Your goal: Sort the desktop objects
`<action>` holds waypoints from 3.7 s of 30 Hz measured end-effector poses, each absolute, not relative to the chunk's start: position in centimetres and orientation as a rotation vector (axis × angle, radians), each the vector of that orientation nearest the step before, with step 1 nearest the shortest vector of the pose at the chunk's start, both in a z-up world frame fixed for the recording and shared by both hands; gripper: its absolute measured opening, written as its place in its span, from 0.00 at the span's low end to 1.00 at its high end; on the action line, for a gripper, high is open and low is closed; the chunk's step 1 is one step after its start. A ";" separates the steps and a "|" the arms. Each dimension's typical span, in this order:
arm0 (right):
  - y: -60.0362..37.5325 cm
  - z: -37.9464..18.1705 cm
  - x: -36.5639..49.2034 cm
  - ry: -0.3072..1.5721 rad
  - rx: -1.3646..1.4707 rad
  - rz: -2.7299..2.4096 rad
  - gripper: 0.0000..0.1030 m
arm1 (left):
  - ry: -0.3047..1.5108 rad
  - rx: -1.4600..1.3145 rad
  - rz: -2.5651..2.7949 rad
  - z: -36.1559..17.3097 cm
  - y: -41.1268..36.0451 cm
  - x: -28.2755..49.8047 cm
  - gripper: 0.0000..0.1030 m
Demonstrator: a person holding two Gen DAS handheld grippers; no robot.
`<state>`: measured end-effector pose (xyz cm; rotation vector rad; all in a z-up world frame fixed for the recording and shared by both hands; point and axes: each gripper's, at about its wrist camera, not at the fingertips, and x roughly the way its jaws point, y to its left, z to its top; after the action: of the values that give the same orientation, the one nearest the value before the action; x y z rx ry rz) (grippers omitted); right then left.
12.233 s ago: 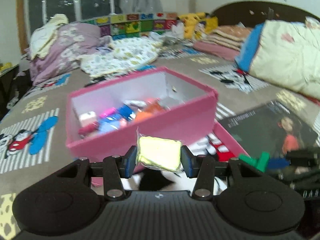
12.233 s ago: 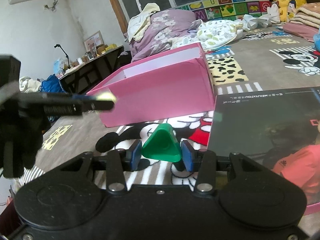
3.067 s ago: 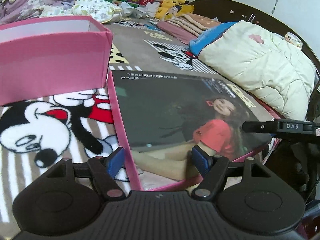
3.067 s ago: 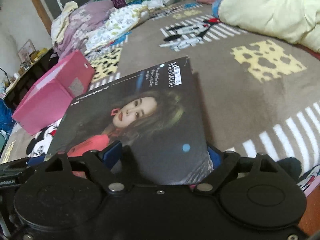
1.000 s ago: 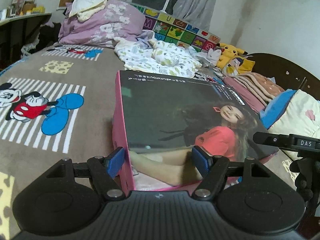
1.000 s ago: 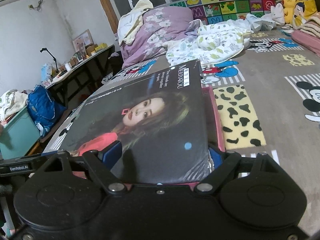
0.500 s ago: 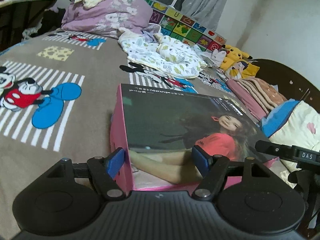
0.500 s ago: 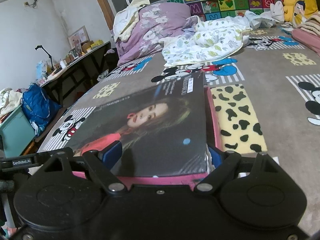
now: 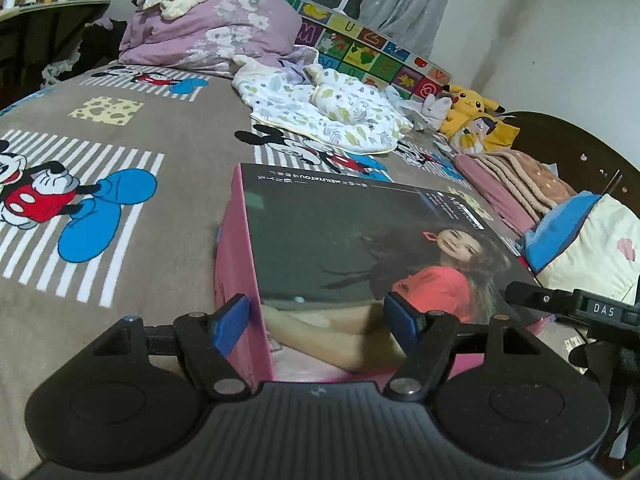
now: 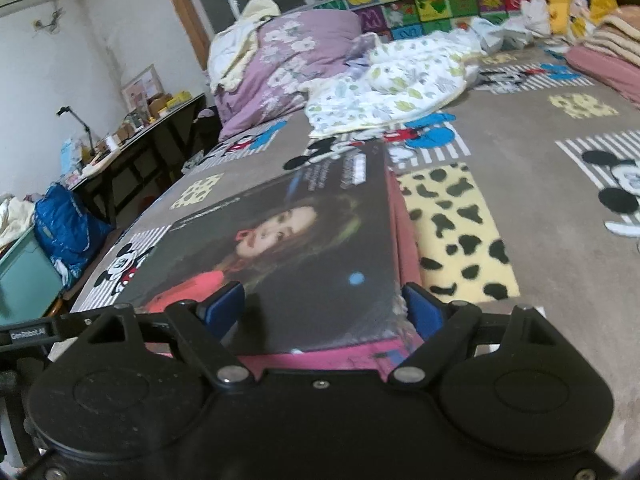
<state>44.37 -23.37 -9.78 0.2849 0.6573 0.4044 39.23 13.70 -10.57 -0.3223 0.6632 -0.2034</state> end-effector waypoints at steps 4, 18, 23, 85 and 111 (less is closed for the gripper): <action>-25.0 -10.9 44.9 0.658 0.391 0.380 0.85 | 0.658 -0.292 -0.200 -10.5 13.3 39.4 0.71; -26.5 -13.3 45.6 0.709 0.626 0.487 0.87 | 0.700 -0.240 -0.153 -10.4 12.2 41.2 0.74; -26.9 -13.5 45.4 0.733 0.631 0.507 0.87 | 0.720 -0.236 -0.143 -11.1 12.0 40.4 0.74; -24.0 -3.7 16.5 0.632 0.125 0.264 0.97 | 0.591 -0.085 0.072 -5.2 3.3 11.4 0.97; -22.2 -1.9 6.2 0.609 0.040 0.222 0.97 | 0.489 -0.010 0.052 -1.2 0.4 2.1 0.97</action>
<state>6.15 -22.24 -1.92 0.0397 0.6092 0.2220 2.12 0.36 -1.20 -0.0105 0.4893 0.0516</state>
